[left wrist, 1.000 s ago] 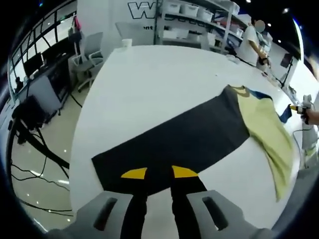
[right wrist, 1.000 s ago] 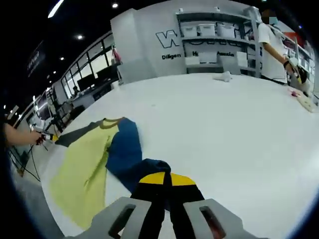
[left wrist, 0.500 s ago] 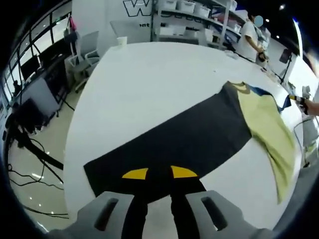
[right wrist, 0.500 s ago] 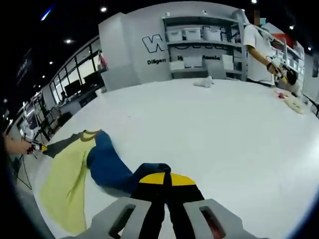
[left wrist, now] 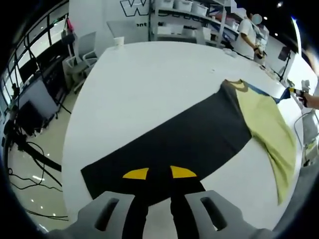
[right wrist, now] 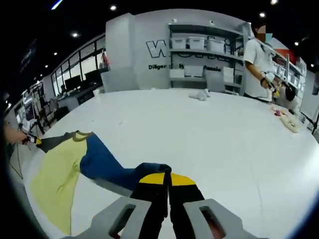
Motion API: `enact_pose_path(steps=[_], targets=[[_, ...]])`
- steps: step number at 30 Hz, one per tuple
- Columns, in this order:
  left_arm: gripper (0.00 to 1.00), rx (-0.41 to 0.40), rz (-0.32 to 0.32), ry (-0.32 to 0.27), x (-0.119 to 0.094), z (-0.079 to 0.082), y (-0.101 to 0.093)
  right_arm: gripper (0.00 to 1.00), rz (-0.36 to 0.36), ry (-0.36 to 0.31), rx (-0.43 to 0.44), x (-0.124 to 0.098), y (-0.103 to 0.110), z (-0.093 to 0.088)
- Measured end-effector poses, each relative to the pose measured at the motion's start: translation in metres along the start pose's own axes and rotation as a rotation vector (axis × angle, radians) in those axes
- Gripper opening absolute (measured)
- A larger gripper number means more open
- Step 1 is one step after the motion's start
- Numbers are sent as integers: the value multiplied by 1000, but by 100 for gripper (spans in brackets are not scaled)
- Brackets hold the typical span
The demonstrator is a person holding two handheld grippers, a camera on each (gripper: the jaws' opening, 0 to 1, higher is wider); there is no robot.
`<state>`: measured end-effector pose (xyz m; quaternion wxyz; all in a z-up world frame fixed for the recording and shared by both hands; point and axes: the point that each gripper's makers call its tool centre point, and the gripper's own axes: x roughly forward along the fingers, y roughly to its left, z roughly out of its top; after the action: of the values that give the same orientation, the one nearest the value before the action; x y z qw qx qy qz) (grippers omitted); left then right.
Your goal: Fold the garment on the visible template until the final outline fits inside the template.
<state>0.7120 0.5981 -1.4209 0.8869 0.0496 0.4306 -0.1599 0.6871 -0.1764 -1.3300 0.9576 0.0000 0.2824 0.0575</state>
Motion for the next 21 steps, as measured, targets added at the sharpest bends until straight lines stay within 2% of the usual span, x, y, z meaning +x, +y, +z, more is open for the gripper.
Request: enact_pose_path(steps=[4, 5, 7, 9, 15, 16, 21], targets=[[13, 3, 0, 3, 0, 0, -2, 0, 53, 27, -90, -3, 10, -16], [13, 5, 0, 3, 0, 0, -2, 0, 88, 37, -104, -5, 17, -23], [13, 4, 0, 2, -1, 1, -3, 0, 104, 59, -176, -7, 21, -34], [13, 7, 1, 3, -1, 1, -4, 0, 128, 56, -162, -10, 27, -40], [13, 11, -1, 5, -1, 2, -6, 0, 129, 107, -184, -20, 26, -67], [13, 11, -1, 5, -1, 2, -7, 0, 138, 122, -222, -23, 27, -72], [13, 16, -2, 3, -2, 4, -8, 0, 158, 169, -273, -30, 32, -90]])
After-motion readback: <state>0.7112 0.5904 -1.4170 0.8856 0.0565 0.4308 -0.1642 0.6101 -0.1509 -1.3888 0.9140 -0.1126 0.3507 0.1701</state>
